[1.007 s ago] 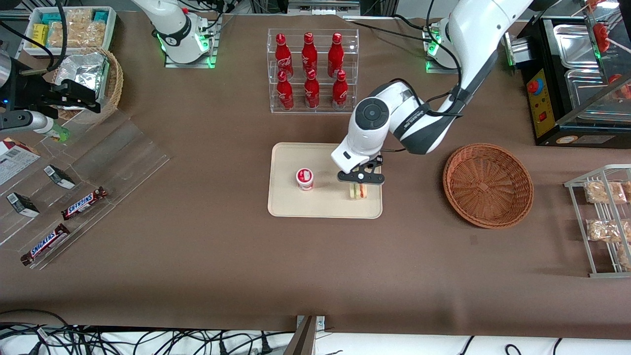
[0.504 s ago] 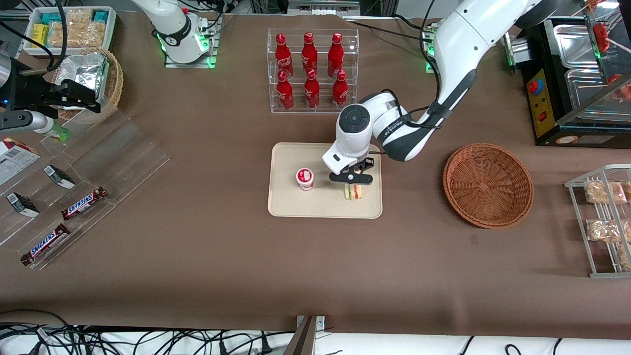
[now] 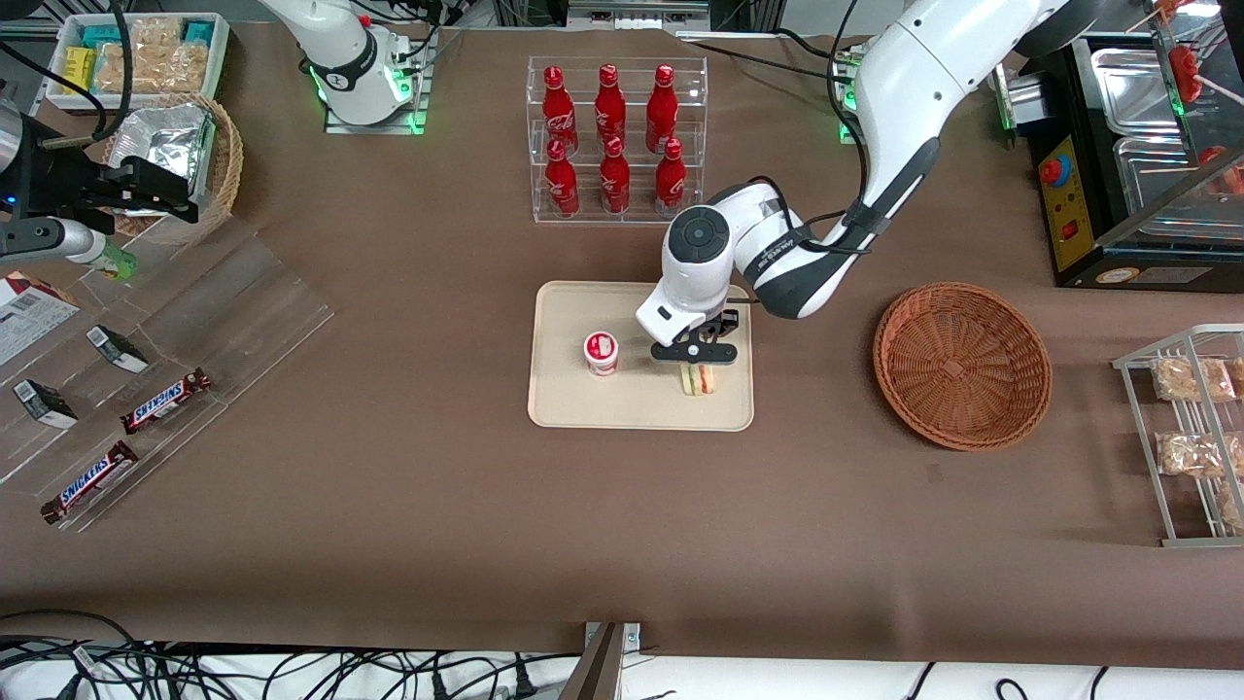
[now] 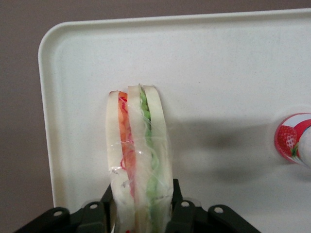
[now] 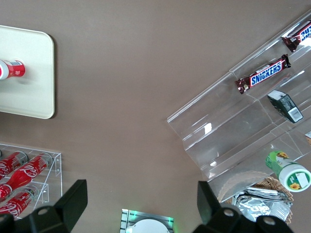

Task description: Place sandwich from basket to tray

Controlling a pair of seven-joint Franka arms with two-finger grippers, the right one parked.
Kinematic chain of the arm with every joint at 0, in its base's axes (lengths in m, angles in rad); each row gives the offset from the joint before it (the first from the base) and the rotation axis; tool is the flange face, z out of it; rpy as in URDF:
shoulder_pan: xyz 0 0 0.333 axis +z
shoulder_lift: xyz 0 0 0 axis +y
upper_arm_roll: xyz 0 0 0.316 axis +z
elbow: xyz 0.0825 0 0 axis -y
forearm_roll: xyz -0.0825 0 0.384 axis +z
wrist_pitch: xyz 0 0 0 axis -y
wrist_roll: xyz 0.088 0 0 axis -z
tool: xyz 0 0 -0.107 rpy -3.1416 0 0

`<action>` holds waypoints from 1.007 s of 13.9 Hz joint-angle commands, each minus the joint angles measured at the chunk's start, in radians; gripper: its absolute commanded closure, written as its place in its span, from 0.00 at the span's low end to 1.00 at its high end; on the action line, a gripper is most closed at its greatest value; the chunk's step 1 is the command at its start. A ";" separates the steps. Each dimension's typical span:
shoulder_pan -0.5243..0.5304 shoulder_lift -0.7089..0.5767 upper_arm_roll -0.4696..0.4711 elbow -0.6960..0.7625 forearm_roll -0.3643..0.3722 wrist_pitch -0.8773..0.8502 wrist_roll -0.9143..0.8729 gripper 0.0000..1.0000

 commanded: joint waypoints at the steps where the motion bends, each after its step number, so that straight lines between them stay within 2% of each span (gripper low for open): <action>1: 0.007 -0.029 0.000 0.021 0.022 -0.010 -0.029 0.00; 5: 0.065 -0.112 -0.011 0.033 0.001 -0.073 -0.052 0.00; 9: 0.148 -0.268 -0.012 0.037 -0.099 -0.191 -0.054 0.00; 14: 0.217 -0.309 -0.011 0.220 -0.186 -0.398 -0.041 0.00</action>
